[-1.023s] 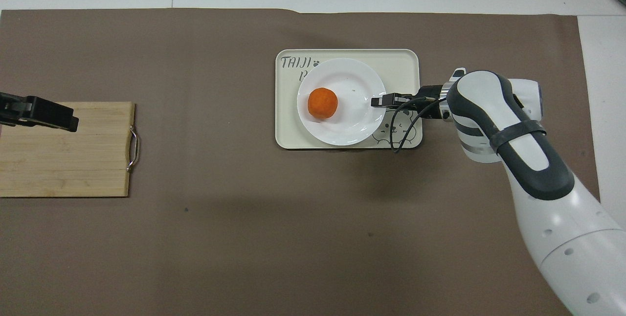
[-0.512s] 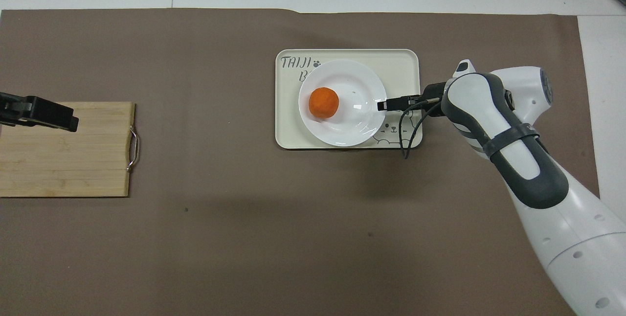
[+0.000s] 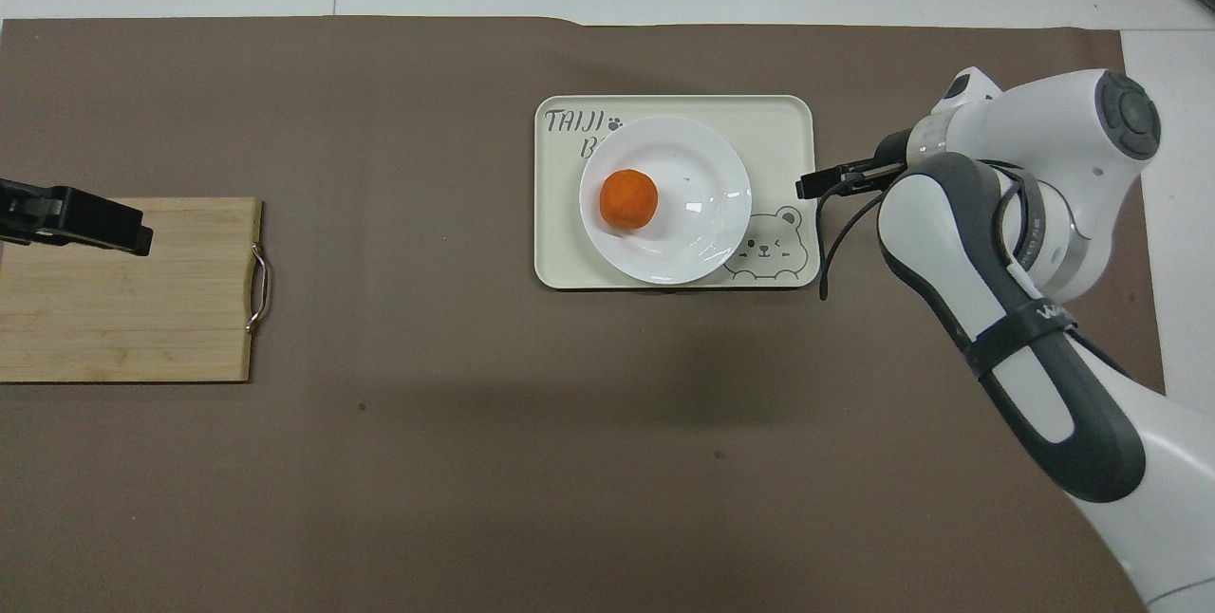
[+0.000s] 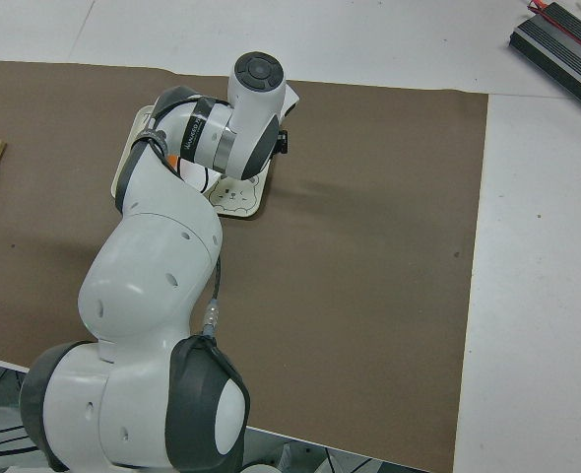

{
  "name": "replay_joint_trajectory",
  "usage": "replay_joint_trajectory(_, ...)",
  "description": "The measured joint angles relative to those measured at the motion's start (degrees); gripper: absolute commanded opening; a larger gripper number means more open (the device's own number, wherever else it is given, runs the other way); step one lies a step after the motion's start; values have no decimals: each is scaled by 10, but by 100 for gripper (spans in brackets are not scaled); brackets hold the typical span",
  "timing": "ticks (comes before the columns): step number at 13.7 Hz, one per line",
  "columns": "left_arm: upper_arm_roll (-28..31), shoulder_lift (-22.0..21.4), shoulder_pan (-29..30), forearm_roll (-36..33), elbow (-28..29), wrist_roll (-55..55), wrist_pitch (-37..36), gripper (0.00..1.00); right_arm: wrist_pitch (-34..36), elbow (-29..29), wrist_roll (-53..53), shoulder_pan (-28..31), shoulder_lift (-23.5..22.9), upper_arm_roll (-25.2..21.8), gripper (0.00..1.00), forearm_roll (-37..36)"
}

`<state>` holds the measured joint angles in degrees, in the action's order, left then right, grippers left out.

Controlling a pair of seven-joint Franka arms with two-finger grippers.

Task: Place orange and plate with both arms

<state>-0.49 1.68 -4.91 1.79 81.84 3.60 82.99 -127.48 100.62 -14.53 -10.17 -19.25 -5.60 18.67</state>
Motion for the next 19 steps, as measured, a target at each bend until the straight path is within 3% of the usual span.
replay_joint_trajectory(2,0,0,0,0,0,0,0,100,37,0,106,0,32,0,100,-68)
replay_joint_trajectory(8,0,0,0,0,0,0,0,100,146,0,307,8,99,-19,100,-114)
replay_joint_trajectory(13,0,0,0,0,0,0,0,100,232,3,319,69,152,-25,100,-132)
replay_joint_trajectory(16,0,0,0,0,0,0,0,100,245,2,280,73,177,-25,100,-147)
replay_joint_trajectory(19,0,0,0,0,0,0,0,100,305,-15,258,74,224,-25,100,-154)
